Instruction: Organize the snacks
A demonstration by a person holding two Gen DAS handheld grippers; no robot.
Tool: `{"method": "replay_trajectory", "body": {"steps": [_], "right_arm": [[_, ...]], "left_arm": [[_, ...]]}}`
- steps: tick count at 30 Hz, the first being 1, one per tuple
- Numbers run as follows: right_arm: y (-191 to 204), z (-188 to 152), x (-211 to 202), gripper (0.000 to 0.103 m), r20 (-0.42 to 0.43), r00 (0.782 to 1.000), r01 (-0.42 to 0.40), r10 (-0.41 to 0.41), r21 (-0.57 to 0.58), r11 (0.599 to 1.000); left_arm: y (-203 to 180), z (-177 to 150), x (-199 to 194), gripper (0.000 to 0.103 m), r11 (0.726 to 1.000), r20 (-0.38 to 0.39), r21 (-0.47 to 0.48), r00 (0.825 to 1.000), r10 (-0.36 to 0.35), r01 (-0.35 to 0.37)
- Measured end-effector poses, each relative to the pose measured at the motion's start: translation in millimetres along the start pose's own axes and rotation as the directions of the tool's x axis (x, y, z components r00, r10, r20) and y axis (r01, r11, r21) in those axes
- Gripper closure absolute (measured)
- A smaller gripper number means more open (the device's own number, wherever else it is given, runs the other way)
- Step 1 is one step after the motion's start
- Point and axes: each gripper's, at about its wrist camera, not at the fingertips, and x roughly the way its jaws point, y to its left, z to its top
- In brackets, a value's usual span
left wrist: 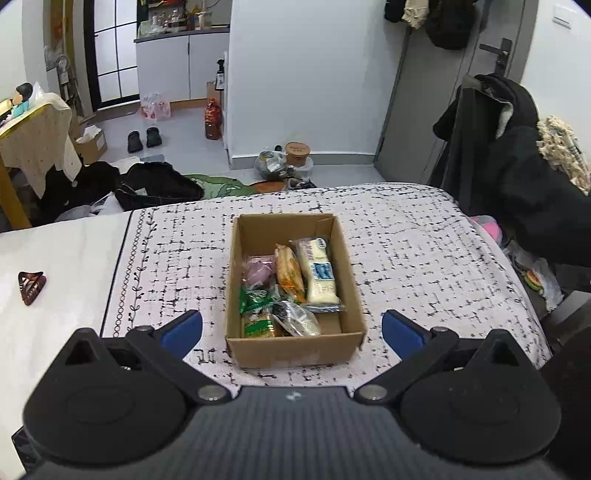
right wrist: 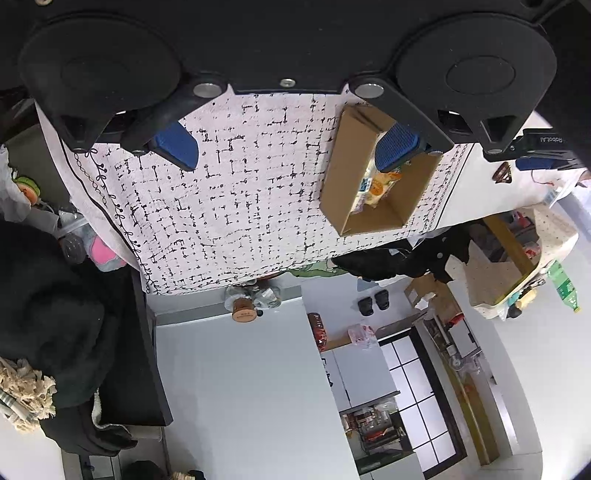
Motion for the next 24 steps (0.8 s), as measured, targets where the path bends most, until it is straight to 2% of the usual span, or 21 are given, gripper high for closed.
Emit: {"method": "replay_trajectory", "body": {"steps": [3, 6, 11, 24], "right_arm": [[2, -3, -7, 0.000, 0.005, 1.000, -0.011, 0.011, -0.008, 1.000], [4, -6, -13, 0.000, 0.012, 1.000, -0.024, 0.025, -0.011, 1.000], [9, -9, -19, 0.000, 0.022, 0.999, -0.032, 0.033, -0.043, 0.999], [10, -11, -22, 0.000, 0.025, 0.999, -0.029, 0.030, -0.032, 0.999]], "left_arm": [[-4, -4, -6, 0.000, 1.000, -0.010, -0.003, 1.000, -0.023, 0.023], [-9, -7, -10, 0.000, 1.000, -0.010, 0.022, 1.000, -0.004, 0.004], [-8, -9, -15, 0.000, 1.000, -0.008, 0.008, 1.000, 0.007, -0.007], [-8, -12, -17, 0.002, 1.000, -0.020, -0.003, 1.000, -0.003, 0.003]]}}
